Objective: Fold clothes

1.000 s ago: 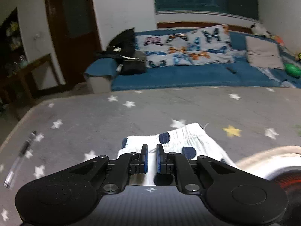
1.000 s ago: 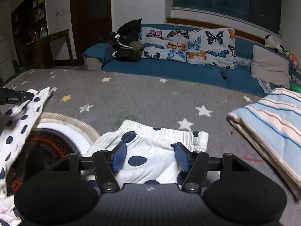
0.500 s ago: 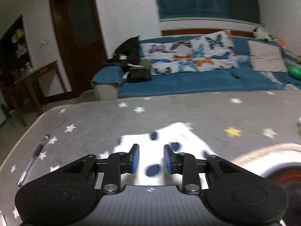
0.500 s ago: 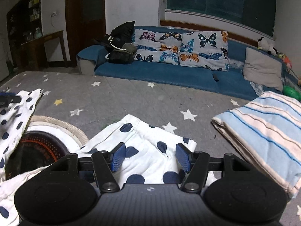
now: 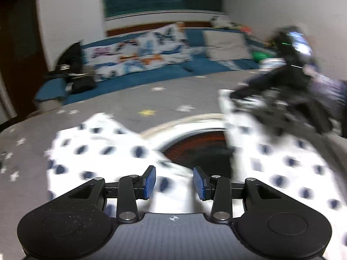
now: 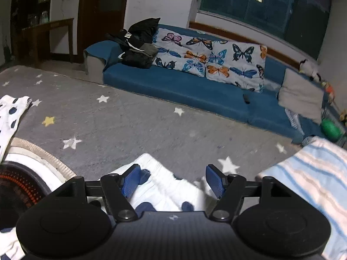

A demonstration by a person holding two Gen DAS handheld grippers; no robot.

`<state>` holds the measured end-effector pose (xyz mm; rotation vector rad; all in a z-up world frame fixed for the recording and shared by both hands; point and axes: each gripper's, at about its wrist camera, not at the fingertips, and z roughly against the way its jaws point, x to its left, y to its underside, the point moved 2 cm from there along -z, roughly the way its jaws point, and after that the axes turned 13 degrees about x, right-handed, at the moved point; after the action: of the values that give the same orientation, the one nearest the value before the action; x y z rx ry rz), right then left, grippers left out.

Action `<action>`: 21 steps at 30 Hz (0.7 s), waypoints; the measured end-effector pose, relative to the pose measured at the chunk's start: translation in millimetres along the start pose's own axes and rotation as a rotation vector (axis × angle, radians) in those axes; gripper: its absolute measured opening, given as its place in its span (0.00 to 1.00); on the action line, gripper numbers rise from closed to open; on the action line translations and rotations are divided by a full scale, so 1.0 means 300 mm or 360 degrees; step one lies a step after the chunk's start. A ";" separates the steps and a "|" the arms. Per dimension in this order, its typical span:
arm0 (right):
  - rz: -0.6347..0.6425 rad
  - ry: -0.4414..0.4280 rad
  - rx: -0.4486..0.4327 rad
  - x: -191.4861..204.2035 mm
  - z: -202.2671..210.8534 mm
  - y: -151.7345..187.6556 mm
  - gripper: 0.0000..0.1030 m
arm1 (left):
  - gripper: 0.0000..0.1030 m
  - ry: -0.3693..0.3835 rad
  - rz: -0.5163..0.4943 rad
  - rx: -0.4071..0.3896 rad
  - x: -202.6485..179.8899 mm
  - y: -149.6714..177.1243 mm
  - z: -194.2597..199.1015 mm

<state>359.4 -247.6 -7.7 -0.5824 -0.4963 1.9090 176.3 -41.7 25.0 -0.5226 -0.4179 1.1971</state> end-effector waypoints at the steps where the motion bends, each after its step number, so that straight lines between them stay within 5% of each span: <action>1: 0.0009 0.0002 -0.0004 -0.007 0.015 0.003 0.65 | 0.40 0.0047 -0.0053 -0.0003 -0.041 0.008 0.014; 12: -0.0149 -0.0058 0.0148 -0.184 0.096 0.126 0.55 | 0.39 0.0546 -0.0378 0.0103 -0.425 0.149 0.099; 21: -0.0252 -0.0189 0.0180 -0.202 0.062 0.155 0.35 | 0.40 0.0450 -0.0506 0.0080 -0.562 0.231 0.103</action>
<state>336.1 -322.7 -9.4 -0.3469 -0.4919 1.8139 53.0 -177.7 3.8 -0.5501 -0.2178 0.8116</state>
